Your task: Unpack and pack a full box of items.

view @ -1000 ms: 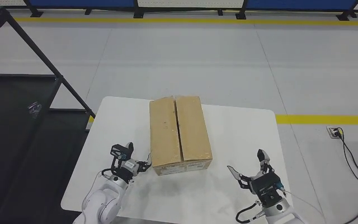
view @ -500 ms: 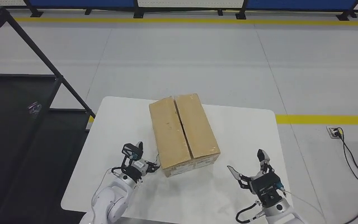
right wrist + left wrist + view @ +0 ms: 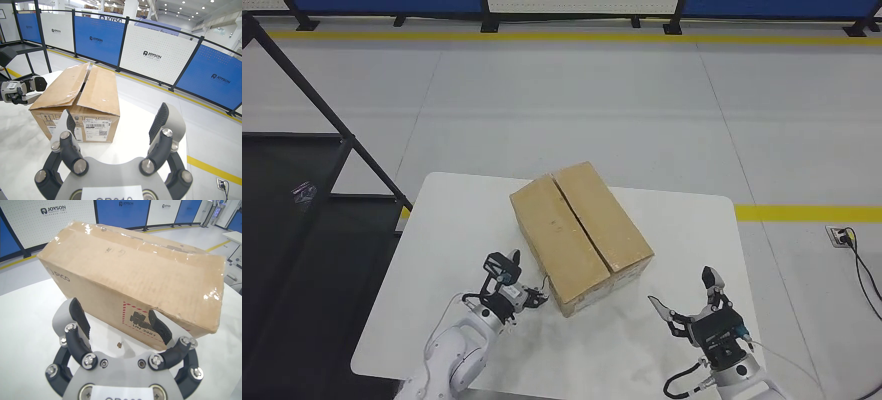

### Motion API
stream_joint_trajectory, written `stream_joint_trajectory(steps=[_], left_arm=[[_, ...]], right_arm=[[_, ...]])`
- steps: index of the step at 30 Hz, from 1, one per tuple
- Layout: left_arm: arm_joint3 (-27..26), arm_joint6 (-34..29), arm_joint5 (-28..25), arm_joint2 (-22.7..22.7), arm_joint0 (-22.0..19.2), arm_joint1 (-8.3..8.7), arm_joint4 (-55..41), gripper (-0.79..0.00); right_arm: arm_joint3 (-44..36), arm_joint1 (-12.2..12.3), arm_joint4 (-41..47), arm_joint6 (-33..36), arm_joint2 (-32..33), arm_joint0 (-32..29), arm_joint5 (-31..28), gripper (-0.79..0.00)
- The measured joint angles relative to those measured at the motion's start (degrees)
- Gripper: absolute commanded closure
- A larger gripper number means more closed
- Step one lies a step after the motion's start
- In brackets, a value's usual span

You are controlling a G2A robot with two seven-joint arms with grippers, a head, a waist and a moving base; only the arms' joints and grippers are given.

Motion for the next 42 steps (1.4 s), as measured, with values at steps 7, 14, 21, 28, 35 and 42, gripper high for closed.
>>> stream_joint_trajectory(steps=[7,14,21,28,35,42], left_arm=[[-0.72,2.01,0.34,-2.09,1.72,0.32,0.19,-0.785],[-1.33,4.33,1.4,-11.29,6.37,1.52,-4.84,-0.785],[-1.04,5.66,1.99,-17.27,9.27,2.1,-8.99,-0.785],[-1.31,6.31,2.41,-19.01,10.49,2.16,-11.28,-0.785],[-1.31,6.29,2.41,-18.98,10.47,2.16,-11.23,-0.785],[-1.31,6.29,2.4,-18.98,10.47,2.16,-11.23,-0.785]], right_arm=[[0.0,0.0,0.0,0.0,0.0,0.0,0.0,-0.785],[-2.12,-0.23,-11.38,5.76,-5.32,0.94,2.61,-0.785],[-0.98,-1.9,-28.46,14.17,-18.88,3.82,12.29,-0.785],[4.11,-4.71,-40.38,21.74,-31.6,9.9,21.32,-0.785],[10.32,-7.52,-46.86,25.97,-38.14,15.32,29.55,-0.785],[15.32,-9.97,-49.4,30.0,-40.89,18.44,35.79,-0.785]])
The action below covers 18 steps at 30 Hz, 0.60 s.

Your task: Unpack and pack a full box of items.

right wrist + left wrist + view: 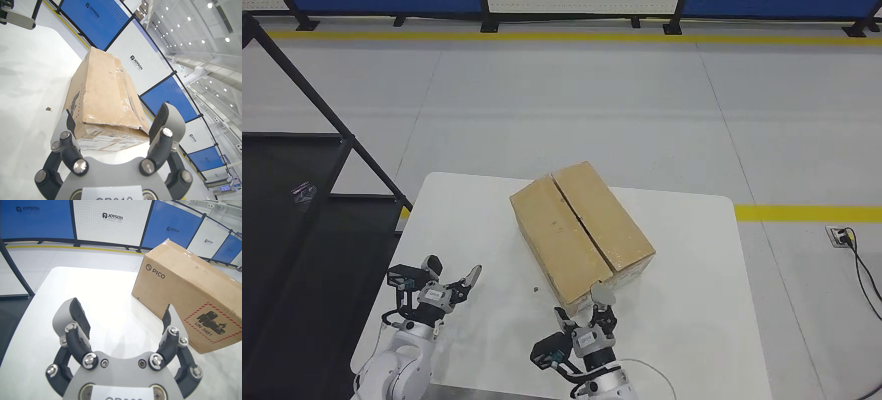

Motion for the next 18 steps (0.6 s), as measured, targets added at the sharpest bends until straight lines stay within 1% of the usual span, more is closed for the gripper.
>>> stream_joint_trajectory(steps=[10,13,18], left_arm=[[0.0,0.0,0.0,0.0,0.0,0.0,0.0,-0.785],[0.0,0.0,0.0,0.0,0.0,0.0,0.0,-0.785],[0.0,0.0,0.0,0.0,0.0,0.0,0.0,-0.785]], right_arm=[[6.42,-2.66,1.28,1.87,-0.44,4.01,1.83,-0.785],[6.8,-3.07,1.12,1.84,0.04,3.96,2.32,-0.785],[5.5,-3.03,0.36,0.7,2.32,2.63,1.1,-0.785]])
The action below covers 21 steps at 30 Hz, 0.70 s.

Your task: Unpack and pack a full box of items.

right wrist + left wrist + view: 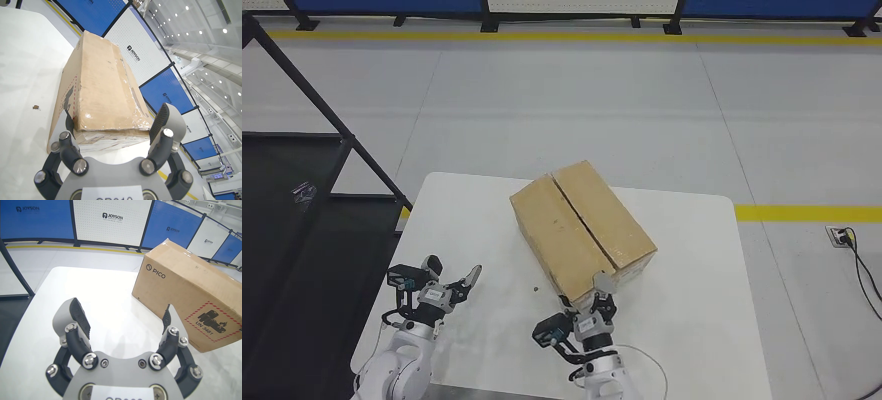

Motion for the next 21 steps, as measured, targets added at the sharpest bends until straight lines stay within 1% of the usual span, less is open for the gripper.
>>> stream_joint_trajectory(steps=[7,15,21], left_arm=[[0.0,0.0,0.0,0.0,0.0,0.0,0.0,-0.785],[0.0,0.0,0.0,0.0,0.0,0.0,0.0,-0.785],[0.0,0.0,0.0,0.0,0.0,0.0,0.0,-0.785]], right_arm=[[-3.77,0.57,1.16,-1.17,5.05,-3.06,-2.48,-0.785],[-7.79,1.33,8.11,-3.18,11.7,-5.4,-10.94,-0.785],[-10.05,1.89,8.82,-3.36,15.79,-6.8,-15.99,-0.785]])
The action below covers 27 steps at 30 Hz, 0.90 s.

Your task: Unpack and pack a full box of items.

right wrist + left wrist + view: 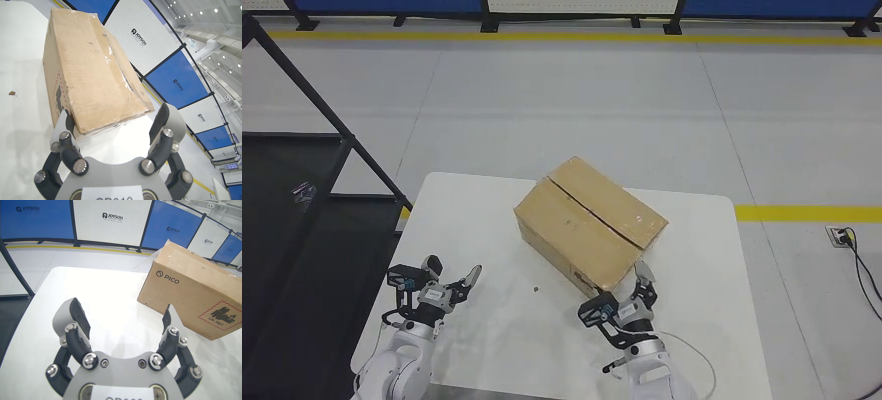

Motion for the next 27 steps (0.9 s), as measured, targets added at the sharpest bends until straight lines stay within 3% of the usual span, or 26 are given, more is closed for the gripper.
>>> stream_joint_trajectory(steps=[15,22,27], left_arm=[[0.0,0.0,0.0,0.0,0.0,0.0,0.0,-0.785],[0.0,0.0,0.0,0.0,0.0,0.0,0.0,-0.785],[0.0,0.0,0.0,0.0,0.0,0.0,0.0,-0.785]], right_arm=[[-4.98,1.06,-1.12,-0.07,7.51,-1.96,-9.62,-0.785],[-6.63,1.24,4.02,-0.09,11.47,-2.26,-12.08,-0.785],[-9.94,1.26,13.17,-1.09,14.06,-3.72,-14.38,-0.785]])
